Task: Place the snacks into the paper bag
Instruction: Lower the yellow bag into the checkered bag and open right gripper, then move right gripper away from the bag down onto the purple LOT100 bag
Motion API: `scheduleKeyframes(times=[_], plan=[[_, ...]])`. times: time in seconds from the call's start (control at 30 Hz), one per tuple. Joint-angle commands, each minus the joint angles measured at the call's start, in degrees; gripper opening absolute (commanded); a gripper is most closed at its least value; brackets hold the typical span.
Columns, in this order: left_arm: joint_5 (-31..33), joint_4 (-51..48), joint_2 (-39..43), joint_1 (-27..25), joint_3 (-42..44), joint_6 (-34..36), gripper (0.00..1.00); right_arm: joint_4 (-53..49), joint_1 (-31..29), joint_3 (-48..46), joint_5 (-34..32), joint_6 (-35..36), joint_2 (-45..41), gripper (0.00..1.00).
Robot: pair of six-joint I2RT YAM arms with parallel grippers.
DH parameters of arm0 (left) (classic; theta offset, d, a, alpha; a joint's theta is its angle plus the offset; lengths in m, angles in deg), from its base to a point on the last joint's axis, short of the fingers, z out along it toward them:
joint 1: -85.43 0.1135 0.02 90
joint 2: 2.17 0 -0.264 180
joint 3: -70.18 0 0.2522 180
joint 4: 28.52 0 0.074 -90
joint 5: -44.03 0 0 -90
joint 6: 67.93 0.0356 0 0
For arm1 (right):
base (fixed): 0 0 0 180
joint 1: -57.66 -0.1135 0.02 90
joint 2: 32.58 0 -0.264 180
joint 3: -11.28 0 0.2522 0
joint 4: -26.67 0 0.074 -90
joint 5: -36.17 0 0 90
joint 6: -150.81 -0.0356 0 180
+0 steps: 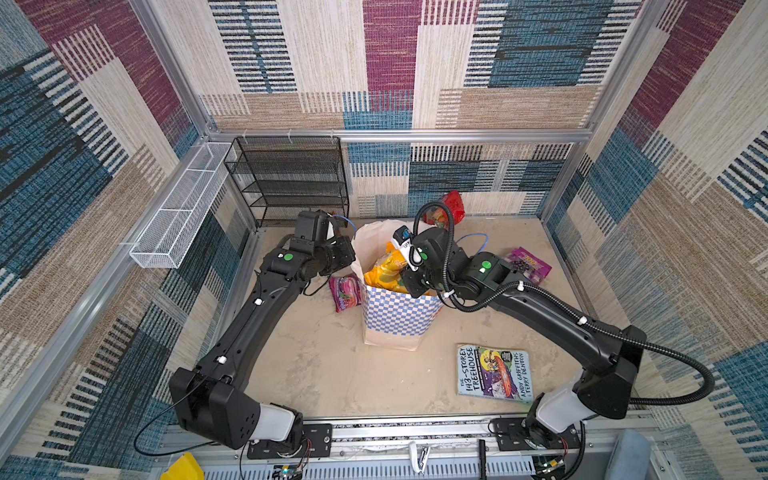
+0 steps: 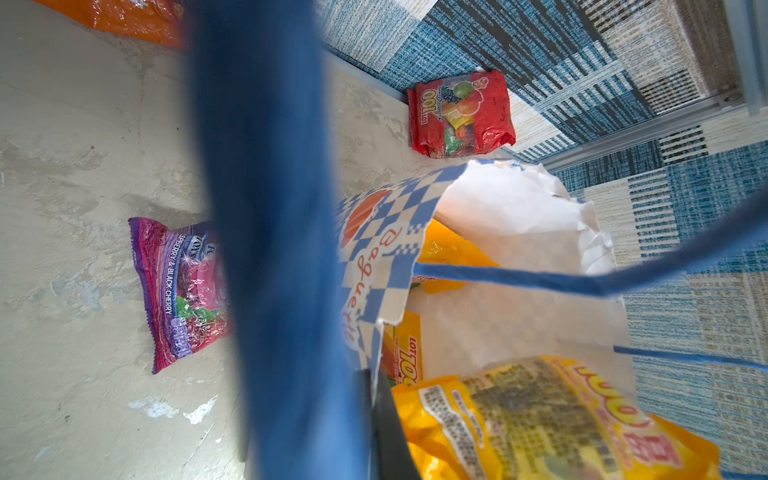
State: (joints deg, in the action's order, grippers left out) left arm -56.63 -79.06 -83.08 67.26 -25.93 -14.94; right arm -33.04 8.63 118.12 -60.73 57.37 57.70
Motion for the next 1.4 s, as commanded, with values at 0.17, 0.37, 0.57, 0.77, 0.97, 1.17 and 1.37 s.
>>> scheduleKeyframes(times=[0.17,0.37,0.57,0.77,0.97,1.17,1.37], plan=[[0.89,2.49,0.31,0.0,-0.13,0.91,0.0,-1.02,0.02,2.43,0.24,0.55,3.74,0.25],[0.99,2.5,0.47,0.05,-0.16,0.94,0.0,2.23,-0.01,3.16,-7.31,-0.95,0.29,0.68],[1.3,2.32,0.61,0.04,-0.18,0.93,0.0,4.49,0.0,5.24,-10.97,-2.26,-1.99,0.76],[1.34,2.15,0.31,-0.01,-0.14,0.73,0.0,9.03,0.09,3.91,-14.03,-3.92,-6.67,0.98],[0.81,2.33,0.17,0.03,-0.18,0.63,0.0,11.53,7.43,1.68,-16.83,-11.24,-12.47,1.0],[0.64,2.26,0.13,0.0,-0.17,0.59,0.0,16.07,17.62,-5.87,-12.87,-16.63,-20.9,1.0],[0.49,2.29,0.07,0.02,-0.14,0.5,0.0,19.15,25.17,-12.15,-13.48,-19.68,-27.75,1.0]])
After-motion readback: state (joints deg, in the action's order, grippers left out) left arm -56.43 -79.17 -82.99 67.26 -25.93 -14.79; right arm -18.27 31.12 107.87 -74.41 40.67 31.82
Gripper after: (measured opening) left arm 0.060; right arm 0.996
